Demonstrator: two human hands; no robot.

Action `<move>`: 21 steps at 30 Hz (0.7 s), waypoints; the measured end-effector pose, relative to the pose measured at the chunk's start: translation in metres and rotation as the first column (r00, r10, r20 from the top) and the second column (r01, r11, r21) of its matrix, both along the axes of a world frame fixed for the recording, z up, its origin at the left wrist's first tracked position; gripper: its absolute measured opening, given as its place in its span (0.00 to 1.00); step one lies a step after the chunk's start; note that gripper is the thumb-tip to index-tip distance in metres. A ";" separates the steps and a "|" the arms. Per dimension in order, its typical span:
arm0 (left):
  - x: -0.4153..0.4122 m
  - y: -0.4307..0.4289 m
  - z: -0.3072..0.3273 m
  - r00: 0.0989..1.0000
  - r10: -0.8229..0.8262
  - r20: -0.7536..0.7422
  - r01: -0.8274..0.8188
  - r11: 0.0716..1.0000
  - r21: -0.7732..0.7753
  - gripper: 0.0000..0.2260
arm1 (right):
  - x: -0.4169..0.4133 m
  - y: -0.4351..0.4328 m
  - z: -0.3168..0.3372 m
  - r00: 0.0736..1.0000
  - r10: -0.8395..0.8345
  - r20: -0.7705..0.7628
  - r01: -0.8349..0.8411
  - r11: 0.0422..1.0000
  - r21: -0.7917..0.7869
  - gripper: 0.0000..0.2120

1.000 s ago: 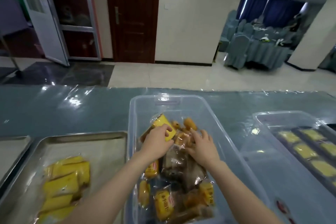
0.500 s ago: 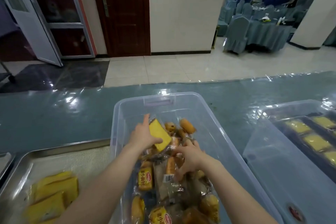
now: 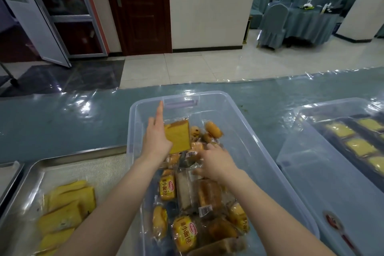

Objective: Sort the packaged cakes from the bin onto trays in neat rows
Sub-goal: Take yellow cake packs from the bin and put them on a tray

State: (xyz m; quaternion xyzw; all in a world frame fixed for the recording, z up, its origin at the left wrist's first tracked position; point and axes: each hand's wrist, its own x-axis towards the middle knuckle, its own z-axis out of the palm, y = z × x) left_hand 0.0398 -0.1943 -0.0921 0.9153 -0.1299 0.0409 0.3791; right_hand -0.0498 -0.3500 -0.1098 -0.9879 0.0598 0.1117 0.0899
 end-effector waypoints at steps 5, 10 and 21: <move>0.001 0.001 0.000 0.993 0.045 -0.106 -0.051 0.998 -0.048 0.57 | 0.004 0.006 -0.024 0.987 -0.013 -0.160 -0.001 0.996 -0.091 0.46; 0.004 0.000 -0.002 0.995 0.079 -0.057 -0.072 0.991 0.112 0.54 | 0.002 -0.005 -0.012 0.948 -0.017 -0.319 -0.002 0.998 -0.060 0.42; 0.017 -0.010 -0.011 0.986 0.034 -0.164 -0.025 0.998 0.054 0.44 | 0.005 -0.013 -0.035 0.916 -0.160 -0.368 0.203 0.976 0.081 0.67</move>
